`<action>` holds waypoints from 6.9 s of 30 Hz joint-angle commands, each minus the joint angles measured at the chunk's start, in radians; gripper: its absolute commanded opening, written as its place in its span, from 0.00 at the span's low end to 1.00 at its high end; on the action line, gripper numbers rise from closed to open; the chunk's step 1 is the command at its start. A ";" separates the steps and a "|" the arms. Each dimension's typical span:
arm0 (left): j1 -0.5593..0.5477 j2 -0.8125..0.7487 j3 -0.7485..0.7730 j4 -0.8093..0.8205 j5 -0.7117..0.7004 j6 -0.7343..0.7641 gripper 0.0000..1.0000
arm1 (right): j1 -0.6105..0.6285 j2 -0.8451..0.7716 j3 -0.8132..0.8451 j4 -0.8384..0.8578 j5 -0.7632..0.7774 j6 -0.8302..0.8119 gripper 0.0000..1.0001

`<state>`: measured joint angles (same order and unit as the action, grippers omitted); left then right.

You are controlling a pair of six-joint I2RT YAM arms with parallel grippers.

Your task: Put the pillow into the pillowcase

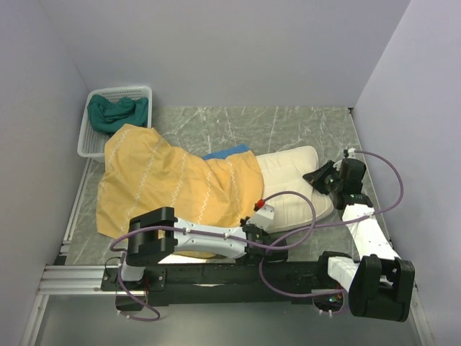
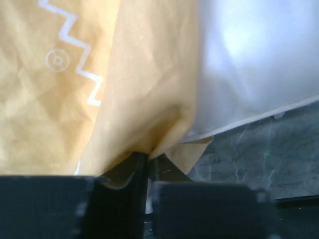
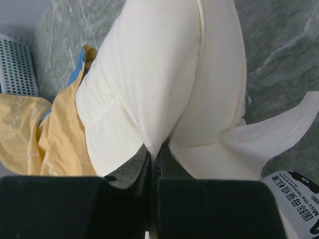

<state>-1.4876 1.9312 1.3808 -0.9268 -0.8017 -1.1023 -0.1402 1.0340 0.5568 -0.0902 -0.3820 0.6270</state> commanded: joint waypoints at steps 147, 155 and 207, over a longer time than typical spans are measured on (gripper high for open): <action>0.500 -0.114 0.133 0.433 0.125 0.624 0.90 | 0.278 0.620 0.718 -0.220 -0.282 -0.306 0.00; 0.569 -0.064 0.159 0.462 0.114 0.666 0.09 | 0.229 0.549 0.658 -0.184 -0.166 -0.242 0.42; 0.537 0.023 0.483 0.353 0.642 0.691 0.01 | 0.286 -0.575 -0.495 0.228 0.107 0.596 1.00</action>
<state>-0.8879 1.9461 1.7531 -0.5678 -0.2485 -0.4229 0.1005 0.4450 0.0673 -0.1295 -0.2958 1.1717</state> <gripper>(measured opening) 0.021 0.995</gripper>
